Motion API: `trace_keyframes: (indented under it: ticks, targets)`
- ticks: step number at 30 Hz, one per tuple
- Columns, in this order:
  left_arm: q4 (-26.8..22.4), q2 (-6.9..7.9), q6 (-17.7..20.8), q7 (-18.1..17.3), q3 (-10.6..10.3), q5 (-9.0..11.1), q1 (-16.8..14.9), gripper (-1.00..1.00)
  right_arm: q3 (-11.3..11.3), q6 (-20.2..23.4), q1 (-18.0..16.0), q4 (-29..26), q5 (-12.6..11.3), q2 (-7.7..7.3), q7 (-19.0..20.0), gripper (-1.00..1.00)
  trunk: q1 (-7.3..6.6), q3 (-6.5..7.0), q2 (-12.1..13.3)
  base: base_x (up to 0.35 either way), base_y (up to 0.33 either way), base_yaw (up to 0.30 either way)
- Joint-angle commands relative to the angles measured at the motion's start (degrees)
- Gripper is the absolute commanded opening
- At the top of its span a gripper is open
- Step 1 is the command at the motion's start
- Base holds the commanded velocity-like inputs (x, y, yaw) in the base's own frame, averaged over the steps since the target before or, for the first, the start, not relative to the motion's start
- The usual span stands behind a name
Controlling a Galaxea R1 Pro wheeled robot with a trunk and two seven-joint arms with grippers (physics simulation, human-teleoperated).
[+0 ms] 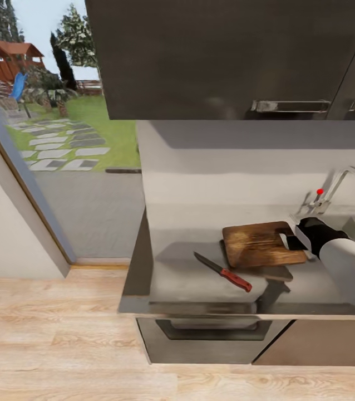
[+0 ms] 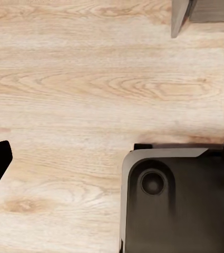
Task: In the kitchen, take the Vidalia onion out of the sink, dice it on the chopping board with the paring knife, put the diced onion into the bowl on the countertop, then place both the paring knife and the chopping board into the sink.
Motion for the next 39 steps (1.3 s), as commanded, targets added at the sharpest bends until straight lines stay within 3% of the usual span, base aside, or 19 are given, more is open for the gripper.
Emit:
trace_keyframes:
  ticks: [1, 14, 29, 34, 39]
  targets:
    - [-0.12, 0.00, -0.06, 0.16, 0.01, -0.09, 0.03, 1.00, 1.89, 0.38, 0.00, -0.11, 2.51, 0.00, -0.14, -1.00, 0.05, -0.11, -0.09, 0.127, -0.254, 0.000]
    - [-0.12, 0.00, -0.08, 0.16, 0.01, -0.09, 0.03, 1.00, 1.93, 0.36, 0.00, -0.06, 2.42, 0.02, 0.16, -1.00, 0.05, -0.11, -0.09, 0.131, -0.260, 0.000]
    - [-0.12, 0.00, -0.07, 0.16, -0.08, -0.09, 0.03, 1.00, 2.00, 0.25, 0.00, 1.66, 2.24, 0.15, 2.47, -1.00, 0.05, -0.11, -0.09, -0.102, -0.015, 0.000]
    - [-0.12, 0.00, -0.06, 0.16, -0.08, -0.09, 0.03, 1.00, 1.92, -1.94, 0.00, 1.94, 2.33, 0.05, 7.60, -1.00, 0.05, -0.11, -0.09, -0.144, 0.000, 0.000]
    - [-0.12, 0.00, -0.06, 0.16, -0.08, -0.09, 0.03, 1.00, 1.92, -2.57, 0.00, 2.00, 2.41, -0.40, 9.23, -1.00, 0.05, -0.11, -0.09, -0.014, 0.000, 0.000]
